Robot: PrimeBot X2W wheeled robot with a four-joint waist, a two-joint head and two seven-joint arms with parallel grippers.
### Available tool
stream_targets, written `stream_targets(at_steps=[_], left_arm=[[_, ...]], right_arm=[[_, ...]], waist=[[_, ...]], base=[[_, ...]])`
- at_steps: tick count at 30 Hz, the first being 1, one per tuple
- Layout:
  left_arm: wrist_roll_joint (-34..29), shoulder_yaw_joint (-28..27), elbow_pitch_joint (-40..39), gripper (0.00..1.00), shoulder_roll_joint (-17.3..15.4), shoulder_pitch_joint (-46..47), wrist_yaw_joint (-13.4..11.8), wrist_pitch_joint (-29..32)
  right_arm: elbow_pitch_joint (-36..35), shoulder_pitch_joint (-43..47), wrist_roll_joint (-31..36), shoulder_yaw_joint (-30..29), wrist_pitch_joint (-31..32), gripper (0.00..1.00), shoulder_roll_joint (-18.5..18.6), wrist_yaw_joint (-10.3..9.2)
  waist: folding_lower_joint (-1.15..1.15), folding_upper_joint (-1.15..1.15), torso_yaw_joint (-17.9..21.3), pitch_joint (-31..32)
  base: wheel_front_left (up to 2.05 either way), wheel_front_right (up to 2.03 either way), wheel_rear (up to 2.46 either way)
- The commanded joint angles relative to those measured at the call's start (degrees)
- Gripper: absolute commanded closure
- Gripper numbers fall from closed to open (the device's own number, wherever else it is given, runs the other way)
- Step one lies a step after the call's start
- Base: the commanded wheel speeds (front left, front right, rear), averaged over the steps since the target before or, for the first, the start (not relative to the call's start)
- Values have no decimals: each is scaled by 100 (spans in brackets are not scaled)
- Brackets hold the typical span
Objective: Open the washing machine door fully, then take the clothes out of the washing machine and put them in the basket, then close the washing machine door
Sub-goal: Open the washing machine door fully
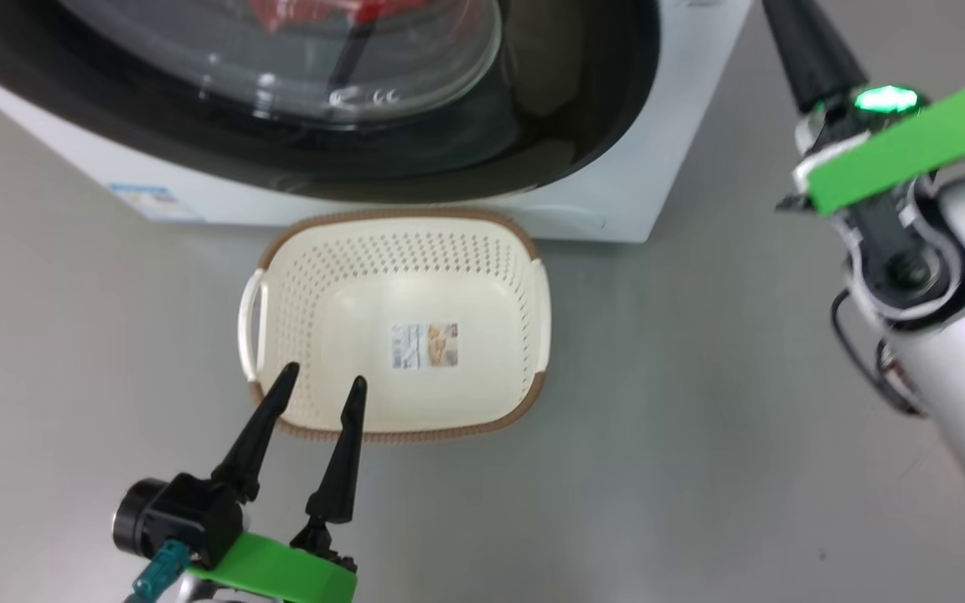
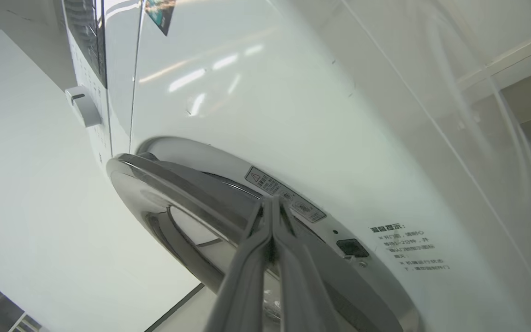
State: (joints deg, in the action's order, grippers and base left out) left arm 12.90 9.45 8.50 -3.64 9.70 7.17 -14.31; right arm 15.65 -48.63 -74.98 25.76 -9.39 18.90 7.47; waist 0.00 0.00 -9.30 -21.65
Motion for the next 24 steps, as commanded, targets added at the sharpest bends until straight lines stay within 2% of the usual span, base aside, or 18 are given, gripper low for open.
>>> stream_targets(at_steps=[1, 7, 8, 10, 24], left_arm=[[87, -149, -104, 0, -80, 136, 32, -69], [163, -77, -74, 0, -83, 252, 32, -69], [163, -77, -74, 0, -83, 252, 32, -69], [202, -39, -35, 0, -82, 285, 32, -69], [293, 104, 48, 0, -53, 393, 32, -69]], right_arm=[[-194, -179, -363, 108, 188, 100, 66, 2], [-97, -602, -1540, 65, 1177, 100, 258, 2], [-97, -602, -1540, 65, 1177, 100, 258, 2], [7, -760, -1886, -12, 1640, 100, 282, 2], [773, -1256, -2263, -229, 2719, 100, 51, 2]], waist=[[0, 0, -242, -300], [0, 0, -363, -452], [0, 0, -363, -452], [0, 0, -412, -505], [0, 0, -543, -634]], base=[[0, 0, 0], [0, 0, 0], [0, 0, 0], [0, 0, 0], [0, 0, 0]])
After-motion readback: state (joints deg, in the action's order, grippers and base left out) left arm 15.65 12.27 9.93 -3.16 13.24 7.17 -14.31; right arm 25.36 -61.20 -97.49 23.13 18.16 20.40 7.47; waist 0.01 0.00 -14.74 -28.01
